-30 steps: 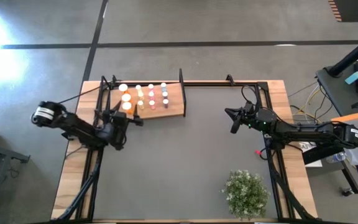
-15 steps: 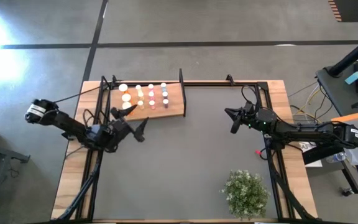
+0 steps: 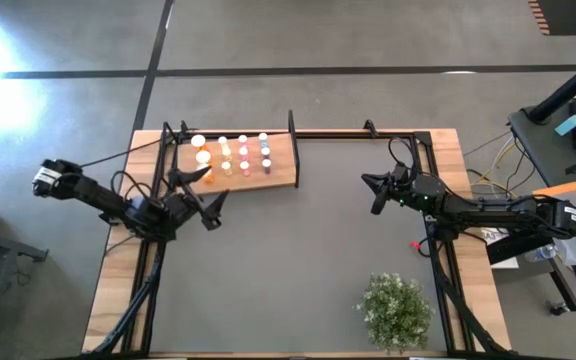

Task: Pick and place medicine bottles onto shelf by color
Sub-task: Return to Home Position

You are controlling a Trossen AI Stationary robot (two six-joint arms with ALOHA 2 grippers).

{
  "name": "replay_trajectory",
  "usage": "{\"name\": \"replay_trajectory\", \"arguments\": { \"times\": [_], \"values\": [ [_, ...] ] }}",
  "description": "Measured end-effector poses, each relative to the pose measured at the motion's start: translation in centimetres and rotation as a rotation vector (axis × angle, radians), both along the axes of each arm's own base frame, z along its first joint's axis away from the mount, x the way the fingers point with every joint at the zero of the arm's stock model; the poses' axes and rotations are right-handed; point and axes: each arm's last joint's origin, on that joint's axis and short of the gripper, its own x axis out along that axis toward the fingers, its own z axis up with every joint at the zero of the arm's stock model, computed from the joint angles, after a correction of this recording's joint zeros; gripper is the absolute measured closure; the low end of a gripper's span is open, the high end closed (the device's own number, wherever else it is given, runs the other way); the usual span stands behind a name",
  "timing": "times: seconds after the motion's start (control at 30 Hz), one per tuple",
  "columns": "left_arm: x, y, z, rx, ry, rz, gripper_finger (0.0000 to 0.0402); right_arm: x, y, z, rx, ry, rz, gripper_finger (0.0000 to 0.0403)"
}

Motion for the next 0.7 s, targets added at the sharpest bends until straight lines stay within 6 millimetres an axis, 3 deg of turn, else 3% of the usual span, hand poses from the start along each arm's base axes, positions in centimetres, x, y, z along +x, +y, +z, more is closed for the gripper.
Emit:
{"name": "replay_trajectory", "arguments": {
  "times": [0.7],
  "values": [
    [1.1,-0.2,-1.7,0.010,0.141,0.037,0.0061,0.0,0.0,0.0,0.000,0.000,0.000,0.0394]
  ]
}}
